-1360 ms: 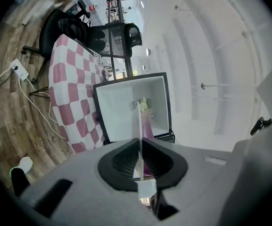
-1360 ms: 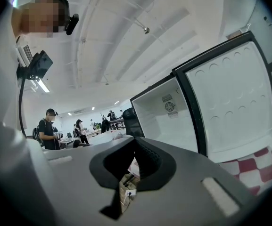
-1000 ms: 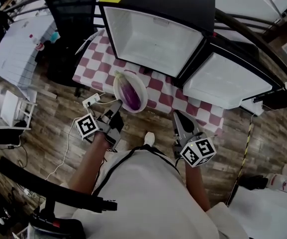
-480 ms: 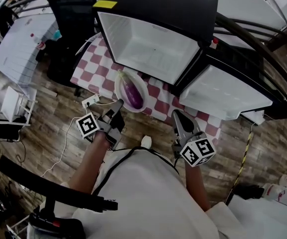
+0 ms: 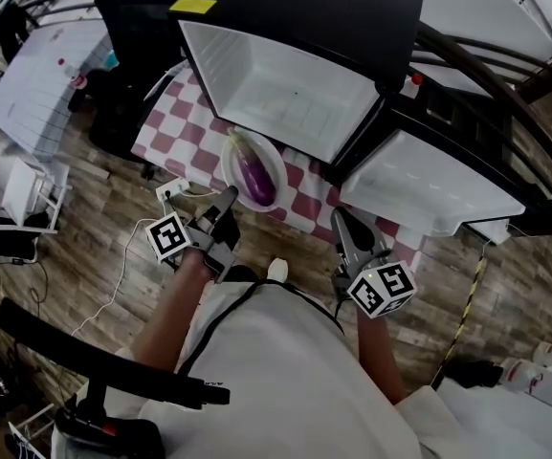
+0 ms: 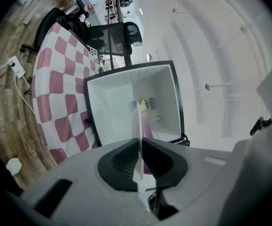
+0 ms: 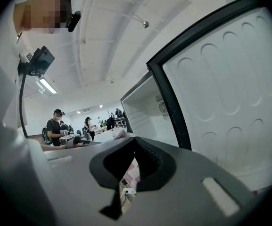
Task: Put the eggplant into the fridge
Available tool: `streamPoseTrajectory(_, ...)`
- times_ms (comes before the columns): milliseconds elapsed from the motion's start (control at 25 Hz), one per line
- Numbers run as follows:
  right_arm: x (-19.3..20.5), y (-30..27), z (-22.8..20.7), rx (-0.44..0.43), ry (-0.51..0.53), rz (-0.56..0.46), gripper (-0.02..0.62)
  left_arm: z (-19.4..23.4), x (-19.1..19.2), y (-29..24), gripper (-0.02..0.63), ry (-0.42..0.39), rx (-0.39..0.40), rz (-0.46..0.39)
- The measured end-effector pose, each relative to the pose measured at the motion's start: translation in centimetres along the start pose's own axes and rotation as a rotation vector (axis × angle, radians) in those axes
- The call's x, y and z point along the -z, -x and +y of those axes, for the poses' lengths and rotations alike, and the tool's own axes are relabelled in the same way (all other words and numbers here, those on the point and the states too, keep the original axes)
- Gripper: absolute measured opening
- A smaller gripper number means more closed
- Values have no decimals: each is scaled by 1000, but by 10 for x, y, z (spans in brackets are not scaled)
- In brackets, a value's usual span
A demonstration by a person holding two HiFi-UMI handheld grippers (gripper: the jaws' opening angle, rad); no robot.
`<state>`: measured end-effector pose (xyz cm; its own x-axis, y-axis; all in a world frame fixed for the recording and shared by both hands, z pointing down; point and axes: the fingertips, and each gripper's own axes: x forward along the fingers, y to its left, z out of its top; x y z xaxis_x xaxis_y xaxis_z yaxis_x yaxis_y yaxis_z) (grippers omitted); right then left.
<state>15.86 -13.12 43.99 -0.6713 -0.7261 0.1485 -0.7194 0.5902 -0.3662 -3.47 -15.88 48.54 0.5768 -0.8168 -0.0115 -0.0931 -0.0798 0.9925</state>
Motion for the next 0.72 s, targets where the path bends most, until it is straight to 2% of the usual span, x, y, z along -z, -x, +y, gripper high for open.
streamPoseTrajectory(440,10,-3,0,-34,-7,37,8,11,0,8,28,9,-27,-38)
streamPoseTrajectory(720,6,-9,-6,-32,-11,39,8,11,-2,-2,28,11,-28,-28)
